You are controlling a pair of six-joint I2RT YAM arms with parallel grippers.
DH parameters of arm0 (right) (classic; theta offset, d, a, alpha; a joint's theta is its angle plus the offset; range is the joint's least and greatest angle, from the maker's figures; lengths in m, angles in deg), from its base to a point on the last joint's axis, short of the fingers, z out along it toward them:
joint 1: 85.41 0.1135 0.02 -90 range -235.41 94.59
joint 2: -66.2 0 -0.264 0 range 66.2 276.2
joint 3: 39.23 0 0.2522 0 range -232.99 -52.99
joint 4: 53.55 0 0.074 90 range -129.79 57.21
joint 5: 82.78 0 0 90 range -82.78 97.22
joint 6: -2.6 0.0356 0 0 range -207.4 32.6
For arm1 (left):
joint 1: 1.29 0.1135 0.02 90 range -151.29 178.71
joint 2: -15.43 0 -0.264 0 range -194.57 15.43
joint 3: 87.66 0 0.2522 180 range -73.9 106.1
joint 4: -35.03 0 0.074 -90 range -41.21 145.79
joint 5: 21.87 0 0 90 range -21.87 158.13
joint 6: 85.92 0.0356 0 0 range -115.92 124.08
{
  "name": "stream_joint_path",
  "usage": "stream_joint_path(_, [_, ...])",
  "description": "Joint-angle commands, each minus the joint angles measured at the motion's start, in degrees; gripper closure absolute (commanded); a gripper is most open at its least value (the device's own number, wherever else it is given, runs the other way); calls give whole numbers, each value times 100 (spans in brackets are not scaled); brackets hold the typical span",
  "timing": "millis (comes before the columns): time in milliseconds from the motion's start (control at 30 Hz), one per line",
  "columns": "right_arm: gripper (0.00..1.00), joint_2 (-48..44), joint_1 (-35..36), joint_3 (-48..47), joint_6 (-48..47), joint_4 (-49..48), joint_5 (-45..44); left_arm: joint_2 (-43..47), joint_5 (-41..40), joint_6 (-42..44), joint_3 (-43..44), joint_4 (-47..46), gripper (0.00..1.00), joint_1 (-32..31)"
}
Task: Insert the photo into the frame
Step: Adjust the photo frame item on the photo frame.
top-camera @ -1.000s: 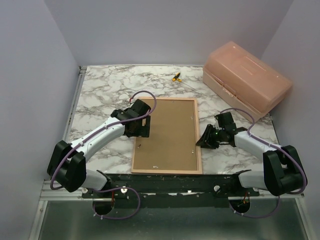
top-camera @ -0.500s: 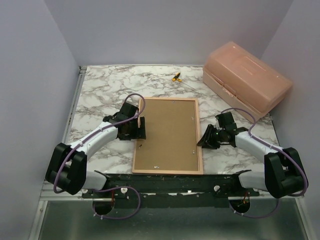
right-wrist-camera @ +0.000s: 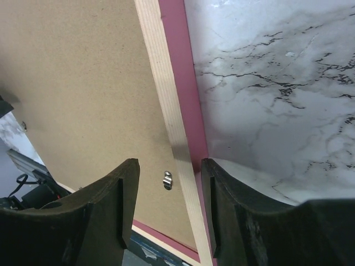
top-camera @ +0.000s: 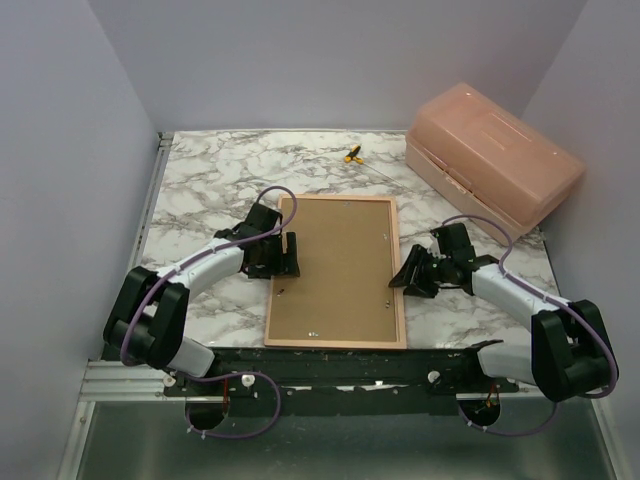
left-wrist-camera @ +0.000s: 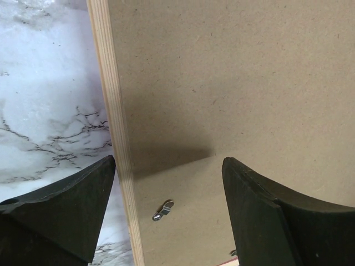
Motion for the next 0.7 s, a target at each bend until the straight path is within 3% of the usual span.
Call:
stream_joint_path(0, [45,-117,2,-38,94,-122,160,-70,202,-24,176,-266,21,21])
stream_joint_path(267, [45,-65,7,28,123,-220,241,-140,243,-20,217,-285,23,21])
stream_joint_path(467, [45,-57,7,50,120,-228,247,212,-170,-20,226,-21,20,21])
stream_joint_path(667, [45,1,7,71,132,-290,285,483,-283,-20,278,103,26,12])
